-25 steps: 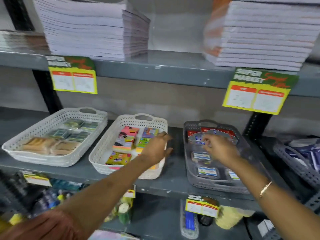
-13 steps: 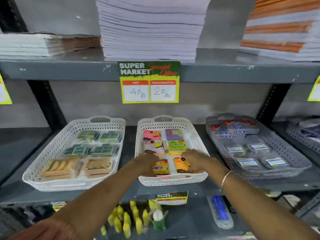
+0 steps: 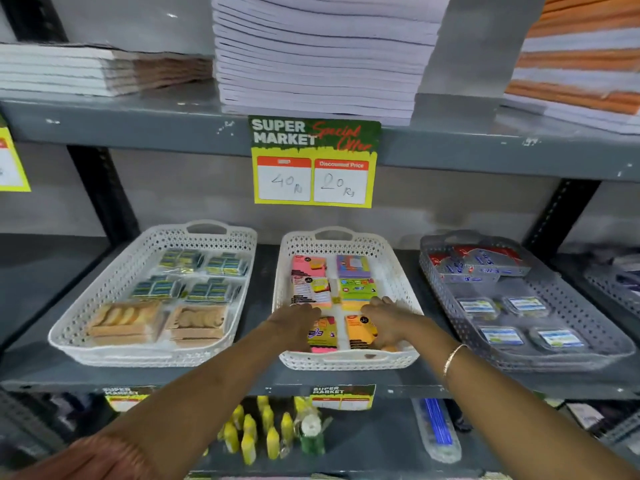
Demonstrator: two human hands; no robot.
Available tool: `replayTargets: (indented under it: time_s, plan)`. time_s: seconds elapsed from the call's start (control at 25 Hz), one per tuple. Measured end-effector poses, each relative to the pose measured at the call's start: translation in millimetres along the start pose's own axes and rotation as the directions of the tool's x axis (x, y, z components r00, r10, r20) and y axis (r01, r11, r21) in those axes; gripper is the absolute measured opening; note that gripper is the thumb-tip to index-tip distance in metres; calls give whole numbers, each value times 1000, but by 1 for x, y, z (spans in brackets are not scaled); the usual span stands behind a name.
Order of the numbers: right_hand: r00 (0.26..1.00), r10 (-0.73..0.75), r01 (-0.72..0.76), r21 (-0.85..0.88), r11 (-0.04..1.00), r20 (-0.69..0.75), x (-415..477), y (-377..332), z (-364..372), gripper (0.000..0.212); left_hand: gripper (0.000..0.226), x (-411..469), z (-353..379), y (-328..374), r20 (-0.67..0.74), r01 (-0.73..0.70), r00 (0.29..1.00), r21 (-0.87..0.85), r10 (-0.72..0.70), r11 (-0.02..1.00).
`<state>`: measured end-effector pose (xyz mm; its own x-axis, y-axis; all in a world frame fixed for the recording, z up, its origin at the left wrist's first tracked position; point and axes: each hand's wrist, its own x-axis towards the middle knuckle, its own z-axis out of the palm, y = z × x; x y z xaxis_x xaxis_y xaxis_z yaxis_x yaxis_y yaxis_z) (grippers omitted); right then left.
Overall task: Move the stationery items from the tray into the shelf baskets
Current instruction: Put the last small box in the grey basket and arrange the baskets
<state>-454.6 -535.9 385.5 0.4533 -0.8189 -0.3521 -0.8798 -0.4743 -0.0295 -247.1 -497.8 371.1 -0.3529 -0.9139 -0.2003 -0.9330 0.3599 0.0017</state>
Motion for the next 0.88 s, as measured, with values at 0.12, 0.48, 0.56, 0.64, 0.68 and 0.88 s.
replayTargets:
  time_s: [0.12, 0.48, 0.56, 0.64, 0.68, 0.88]
  plan:
    - [993, -48, 57, 75, 996, -111, 0, -12, -26, 75, 67, -15, -13, -3, -188, 44, 980, -137, -69, 990]
    - [855, -311, 403, 154, 902, -414, 29, -160, -79, 44, 70, -137, -49, -171, -263, 379, 850, -300, -457, 876]
    - [860, -368, 427, 101, 899, -354, 45, -198, -75, 50, 89, -158, -38, -210, -26, 449, 887, -181, -461, 875]
    - [889, -373, 398, 45, 916, -264, 61, -226, -65, 58, 94, -171, -24, -233, 96, 467, 884, -178, -457, 866]
    - [907, -361, 376, 30, 926, -219, 68, -239, -59, 64, 93, -173, -18, -243, 128, 461, 887, -196, -444, 865]
    - [959, -274, 277, 34, 960, -77, 78, -266, -42, 71, 88, -161, 11, -273, 151, 341, 935, -128, -322, 931]
